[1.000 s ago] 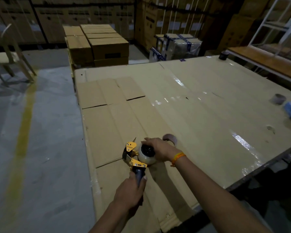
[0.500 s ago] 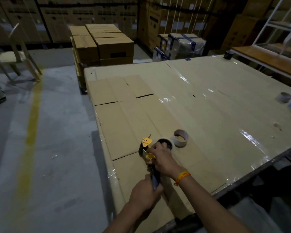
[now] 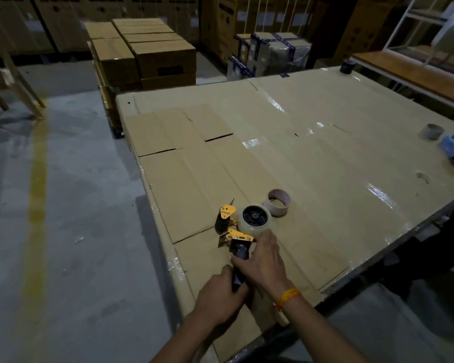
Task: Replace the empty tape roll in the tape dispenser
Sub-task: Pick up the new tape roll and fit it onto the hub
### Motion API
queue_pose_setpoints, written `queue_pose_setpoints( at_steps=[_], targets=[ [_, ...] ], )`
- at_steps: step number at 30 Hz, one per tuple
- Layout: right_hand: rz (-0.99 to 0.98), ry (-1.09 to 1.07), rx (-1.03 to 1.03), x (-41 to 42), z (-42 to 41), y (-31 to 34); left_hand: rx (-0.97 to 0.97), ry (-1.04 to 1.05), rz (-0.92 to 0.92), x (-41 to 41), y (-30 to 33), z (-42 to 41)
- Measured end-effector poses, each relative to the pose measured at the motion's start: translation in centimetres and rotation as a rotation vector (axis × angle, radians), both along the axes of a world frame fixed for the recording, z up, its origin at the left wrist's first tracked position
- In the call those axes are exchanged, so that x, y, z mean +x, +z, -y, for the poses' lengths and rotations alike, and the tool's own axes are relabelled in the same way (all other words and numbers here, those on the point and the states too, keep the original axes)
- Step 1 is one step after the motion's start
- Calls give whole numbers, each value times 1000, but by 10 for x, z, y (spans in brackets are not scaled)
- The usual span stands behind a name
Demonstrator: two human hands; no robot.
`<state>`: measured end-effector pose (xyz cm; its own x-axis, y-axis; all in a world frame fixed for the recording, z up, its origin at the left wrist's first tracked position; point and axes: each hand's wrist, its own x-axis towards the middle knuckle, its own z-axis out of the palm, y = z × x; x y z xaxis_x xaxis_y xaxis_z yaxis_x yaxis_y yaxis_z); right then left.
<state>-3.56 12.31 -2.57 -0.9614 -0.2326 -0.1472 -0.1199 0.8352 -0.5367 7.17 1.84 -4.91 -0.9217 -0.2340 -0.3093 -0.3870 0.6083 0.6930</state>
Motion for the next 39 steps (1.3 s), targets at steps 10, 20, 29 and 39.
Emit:
queue_pose_setpoints(
  at_steps=[10, 20, 29, 39],
  targets=[
    [-64, 70, -198, -65, -25, 7, -40, 130, 106, -7, 11, -1],
    [13, 545, 194, -146, -16, 31, -93, 191, 98, -9, 14, -4],
    [104, 689, 143, -167, -21, 33, -289, 415, -414, -45, 41, 19],
    [104, 697, 123, -174, -20, 29, -458, 190, -7, -139, 65, 38]
  ],
)
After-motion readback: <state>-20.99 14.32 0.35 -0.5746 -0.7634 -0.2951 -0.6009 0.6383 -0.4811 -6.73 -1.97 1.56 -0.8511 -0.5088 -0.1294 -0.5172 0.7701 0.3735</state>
